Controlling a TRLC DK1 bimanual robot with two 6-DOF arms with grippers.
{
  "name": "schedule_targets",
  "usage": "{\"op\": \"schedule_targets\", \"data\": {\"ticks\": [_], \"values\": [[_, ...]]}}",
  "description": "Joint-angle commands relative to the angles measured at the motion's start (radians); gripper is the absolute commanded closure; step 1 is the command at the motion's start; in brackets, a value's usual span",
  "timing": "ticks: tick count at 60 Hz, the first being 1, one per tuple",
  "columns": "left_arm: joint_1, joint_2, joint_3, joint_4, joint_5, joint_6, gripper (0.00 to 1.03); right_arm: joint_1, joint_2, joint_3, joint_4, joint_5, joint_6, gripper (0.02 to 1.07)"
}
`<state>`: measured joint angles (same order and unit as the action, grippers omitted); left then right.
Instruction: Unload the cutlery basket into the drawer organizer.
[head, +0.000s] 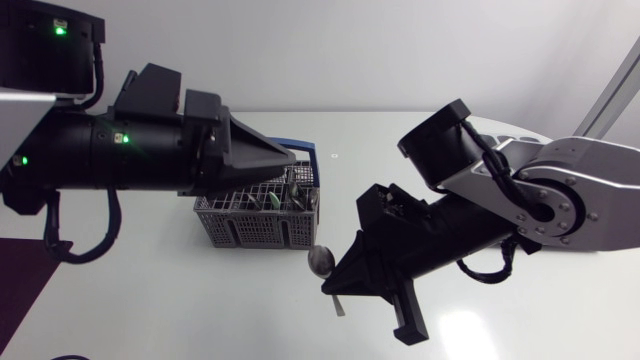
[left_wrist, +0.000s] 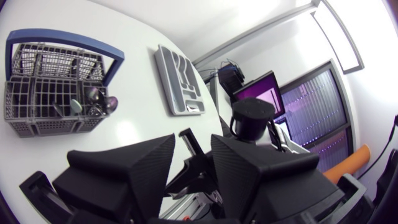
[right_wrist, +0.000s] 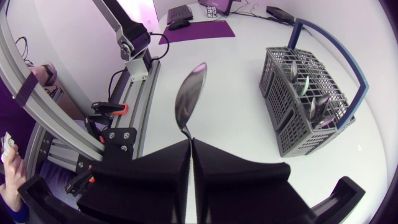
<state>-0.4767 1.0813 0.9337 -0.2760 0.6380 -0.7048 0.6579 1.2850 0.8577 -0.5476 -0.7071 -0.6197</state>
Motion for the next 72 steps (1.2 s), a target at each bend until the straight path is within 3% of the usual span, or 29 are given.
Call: {"op": "schedule_targets", "data": {"ticks": [1,19,36,46,58,64,72], "values": [[0.061,0.043,0.051,-0.032,0.008,-0.033,0.55,-0.027,0.01,-0.005,-0.031,0.008,-0.034,1.01],[0.158,0.126,0.099,-0.152,-0.106,0.071,0.55,-0.241,0.011,0.018,-0.144,0.06,-0.193,1.01],[0.128,0.154,0.106,-0.247,-0.291,0.159,0.55,-0.468,0.031,0.035,-0.216,0.113,-0.382,1.01],[0.093,0.178,0.111,-0.29,-0.394,0.156,0.55,-0.55,0.045,0.041,-0.221,0.17,-0.469,1.01],[0.046,0.221,0.169,-0.436,-0.518,0.09,0.55,-0.629,0.054,0.064,-0.229,0.242,-0.545,1.01],[0.047,0.267,0.231,-0.543,-0.529,0.034,0.55,-0.652,0.053,0.066,-0.227,0.282,-0.584,1.01],[0.069,0.299,0.263,-0.569,-0.529,-0.016,0.56,-0.685,0.054,0.057,-0.215,0.337,-0.647,1.01]]}}
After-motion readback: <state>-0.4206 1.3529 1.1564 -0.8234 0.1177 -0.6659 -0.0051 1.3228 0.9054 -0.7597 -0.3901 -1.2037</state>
